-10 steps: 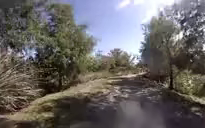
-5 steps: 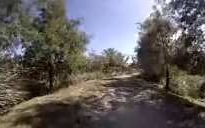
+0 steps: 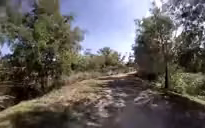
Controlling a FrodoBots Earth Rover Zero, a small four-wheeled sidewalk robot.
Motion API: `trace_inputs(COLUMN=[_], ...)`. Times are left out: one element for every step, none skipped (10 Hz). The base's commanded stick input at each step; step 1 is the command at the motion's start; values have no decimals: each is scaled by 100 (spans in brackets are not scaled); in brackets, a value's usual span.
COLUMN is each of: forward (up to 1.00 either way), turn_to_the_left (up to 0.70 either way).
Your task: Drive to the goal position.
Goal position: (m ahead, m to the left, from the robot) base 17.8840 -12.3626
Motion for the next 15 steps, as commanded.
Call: trace_inputs(forward=[70, 70, 70, 70, 70, 70, 70, 70, 70, 70, 70, 70, 70, 70, 70], turn_to_the_left=[-4, 0, 0, 0, 0, -1, -27, -27, -27, 0, 0, 0, 0, 0, 0])
